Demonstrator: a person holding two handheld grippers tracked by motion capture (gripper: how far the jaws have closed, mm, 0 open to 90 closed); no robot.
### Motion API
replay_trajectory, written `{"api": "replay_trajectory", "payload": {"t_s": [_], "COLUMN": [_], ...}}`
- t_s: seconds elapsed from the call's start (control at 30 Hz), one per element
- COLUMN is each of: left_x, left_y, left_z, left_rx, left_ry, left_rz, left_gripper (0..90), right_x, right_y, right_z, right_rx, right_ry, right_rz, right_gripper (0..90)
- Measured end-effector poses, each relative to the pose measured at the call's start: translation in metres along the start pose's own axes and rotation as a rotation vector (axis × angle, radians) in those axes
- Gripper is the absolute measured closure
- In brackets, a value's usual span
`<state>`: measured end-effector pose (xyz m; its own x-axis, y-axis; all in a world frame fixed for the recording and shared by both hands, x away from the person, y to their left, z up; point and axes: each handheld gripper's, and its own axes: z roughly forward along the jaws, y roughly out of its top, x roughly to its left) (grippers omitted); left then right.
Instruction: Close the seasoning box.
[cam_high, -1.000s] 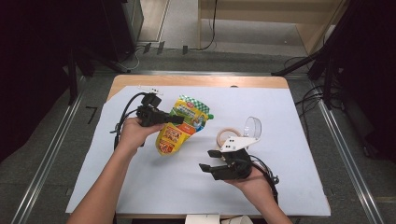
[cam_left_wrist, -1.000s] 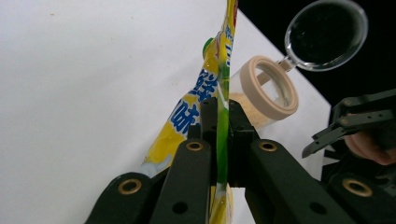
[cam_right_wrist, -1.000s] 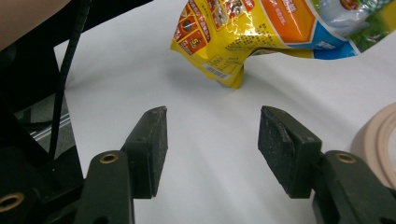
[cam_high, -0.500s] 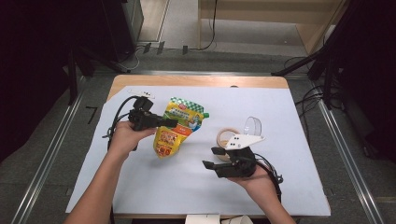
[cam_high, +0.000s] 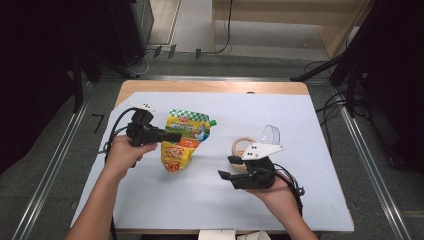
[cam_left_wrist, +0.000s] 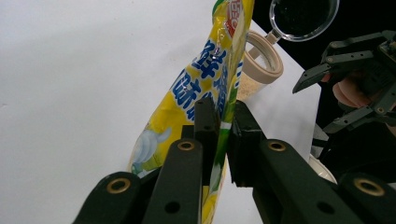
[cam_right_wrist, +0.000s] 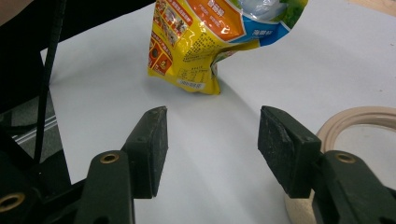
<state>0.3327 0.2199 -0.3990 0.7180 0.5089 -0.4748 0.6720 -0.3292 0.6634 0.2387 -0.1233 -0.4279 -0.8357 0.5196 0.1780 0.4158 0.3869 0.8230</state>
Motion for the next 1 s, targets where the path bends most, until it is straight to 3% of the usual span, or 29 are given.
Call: {"api": "replay_trajectory", "payload": {"t_s": [0.17,0.3,0.57,1.0], "left_x": [0.001,-0.002,-0.004,-0.018], "left_y": [-0.003,-0.007,-0.011,-0.005], "left_z": [-0.003,-0.004,-0.013,-0.035], "left_rx": [-0.004,0.003,-0.026,-0.034], "left_ry": [-0.011,-0.018,-0.036,0.049], "left_rz": [-0.005,0.016,0.024,0.066], "left_gripper": [82.5,81.4,75.0,56.9], "right_x": [0.000,0.000,0.000,-0.006], "right_y": [0.001,0.001,0.004,0.009], "right_z": [0.000,0.000,0.002,-0.005], "right_rx": [0.003,0.004,0.008,0.018], "right_ry": [-0.004,-0.005,0.002,0.000], "right_rz": [-0.009,-0.013,-0.024,0.001], "right_gripper": [43.7,43.8,44.0,45.5]}}
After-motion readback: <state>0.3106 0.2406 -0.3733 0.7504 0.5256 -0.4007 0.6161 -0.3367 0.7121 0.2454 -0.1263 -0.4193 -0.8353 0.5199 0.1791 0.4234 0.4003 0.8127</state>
